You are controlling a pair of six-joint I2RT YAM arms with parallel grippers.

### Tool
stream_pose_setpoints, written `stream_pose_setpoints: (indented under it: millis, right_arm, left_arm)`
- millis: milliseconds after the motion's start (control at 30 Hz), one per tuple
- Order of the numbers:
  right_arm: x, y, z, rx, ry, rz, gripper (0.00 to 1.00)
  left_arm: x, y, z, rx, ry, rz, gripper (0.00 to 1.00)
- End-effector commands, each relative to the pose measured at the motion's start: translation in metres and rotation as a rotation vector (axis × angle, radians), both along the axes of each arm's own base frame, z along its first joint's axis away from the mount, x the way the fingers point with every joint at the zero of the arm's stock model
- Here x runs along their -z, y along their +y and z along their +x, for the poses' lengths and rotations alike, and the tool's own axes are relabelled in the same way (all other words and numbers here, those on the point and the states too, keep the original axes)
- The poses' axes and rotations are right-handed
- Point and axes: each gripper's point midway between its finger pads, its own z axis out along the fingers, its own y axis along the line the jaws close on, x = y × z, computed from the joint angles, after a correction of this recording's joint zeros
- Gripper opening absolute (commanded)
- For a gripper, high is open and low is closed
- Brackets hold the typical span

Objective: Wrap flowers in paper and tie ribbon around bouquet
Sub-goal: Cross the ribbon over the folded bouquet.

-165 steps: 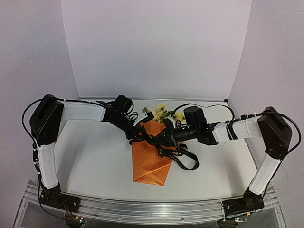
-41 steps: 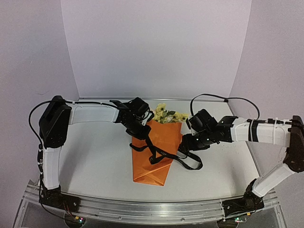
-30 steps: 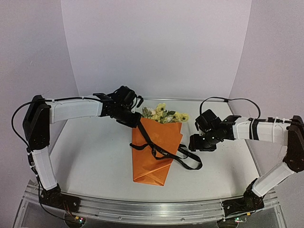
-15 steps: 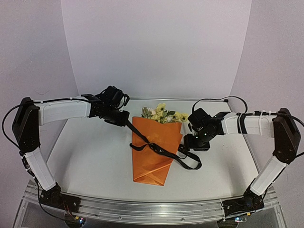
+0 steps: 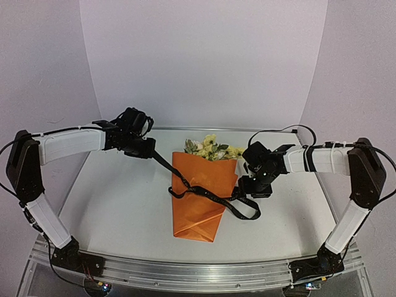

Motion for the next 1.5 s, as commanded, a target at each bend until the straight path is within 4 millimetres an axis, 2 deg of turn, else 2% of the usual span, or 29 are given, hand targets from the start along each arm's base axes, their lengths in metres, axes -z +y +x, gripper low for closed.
stream_pose_setpoints:
  millis: [0, 433, 733, 867, 1000, 1133, 1267, 1467]
  right_arm:
    - [-0.006, -0.007, 0.001, 0.015, -0.014, -0.014, 0.63]
    - [-0.007, -0.018, 0.003, 0.047, -0.014, -0.029, 0.63]
    - [-0.019, -0.007, 0.016, 0.059, -0.01, -0.007, 0.62]
    - [-0.022, 0.003, 0.025, 0.045, -0.004, 0.002, 0.63]
    - [-0.029, 0.016, 0.034, 0.017, 0.013, 0.013, 0.62]
    - [-0.028, 0.019, 0.037, 0.006, 0.029, 0.001, 0.63]
    - [-0.024, 0.019, 0.036, 0.006, 0.049, -0.013, 0.65]
    - [-0.01, 0.007, 0.018, -0.018, 0.071, -0.023, 0.61]
  left_arm:
    - [-0.025, 0.017, 0.01, -0.07, -0.067, -0.039, 0.0]
    - [-0.026, 0.03, 0.015, -0.105, -0.066, -0.051, 0.0]
    - [-0.029, 0.034, 0.014, -0.111, -0.065, -0.065, 0.0]
    - [-0.027, 0.015, 0.004, 0.001, -0.03, -0.119, 0.0]
    - [-0.014, -0.019, -0.017, 0.185, 0.063, -0.2, 0.0]
    - [0.0, -0.041, -0.031, 0.273, 0.118, -0.192, 0.0]
    - [0.009, -0.051, -0.036, 0.302, 0.143, -0.176, 0.0]
    - [0.009, -0.049, -0.034, 0.284, 0.137, -0.164, 0.0]
